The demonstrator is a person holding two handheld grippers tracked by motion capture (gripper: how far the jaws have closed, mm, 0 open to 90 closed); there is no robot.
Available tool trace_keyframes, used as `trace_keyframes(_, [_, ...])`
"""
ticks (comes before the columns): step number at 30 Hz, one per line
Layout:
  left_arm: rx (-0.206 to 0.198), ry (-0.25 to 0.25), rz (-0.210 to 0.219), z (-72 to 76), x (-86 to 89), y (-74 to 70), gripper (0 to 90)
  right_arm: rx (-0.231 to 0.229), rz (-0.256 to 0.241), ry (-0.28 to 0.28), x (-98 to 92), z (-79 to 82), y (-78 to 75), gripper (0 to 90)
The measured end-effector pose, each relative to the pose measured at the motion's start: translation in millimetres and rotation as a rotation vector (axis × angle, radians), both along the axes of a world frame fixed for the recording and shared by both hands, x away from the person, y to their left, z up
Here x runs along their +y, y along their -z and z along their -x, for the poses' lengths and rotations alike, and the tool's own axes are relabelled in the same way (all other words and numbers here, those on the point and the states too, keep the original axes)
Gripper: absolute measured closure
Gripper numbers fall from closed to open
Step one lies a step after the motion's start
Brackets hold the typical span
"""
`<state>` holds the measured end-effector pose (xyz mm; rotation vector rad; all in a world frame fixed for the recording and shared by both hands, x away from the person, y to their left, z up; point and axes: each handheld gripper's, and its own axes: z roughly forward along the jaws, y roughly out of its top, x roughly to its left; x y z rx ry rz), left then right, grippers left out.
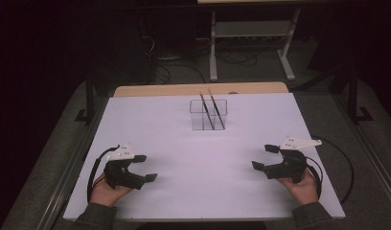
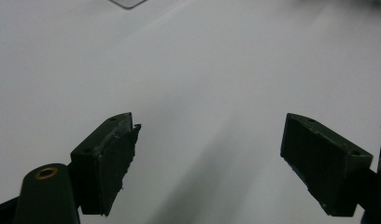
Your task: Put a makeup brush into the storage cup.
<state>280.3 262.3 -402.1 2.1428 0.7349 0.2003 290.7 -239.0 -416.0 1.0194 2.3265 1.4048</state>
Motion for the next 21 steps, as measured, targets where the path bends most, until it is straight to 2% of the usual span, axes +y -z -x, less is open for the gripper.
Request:
trace_keyframes(8, [0.002, 0.006, -0.003, -0.3, 0.2, 0.4, 16.7, -0.015, -0.013, 0.008, -5.4, 3.6, -0.1, 13.7])
trace_keyframes(21, [0.003, 0.004, -0.003, -1.0, 0.6, 0.5, 16.8, -0.006, -0.004, 0.007, -3.7, 3.4, 1.9, 13.7])
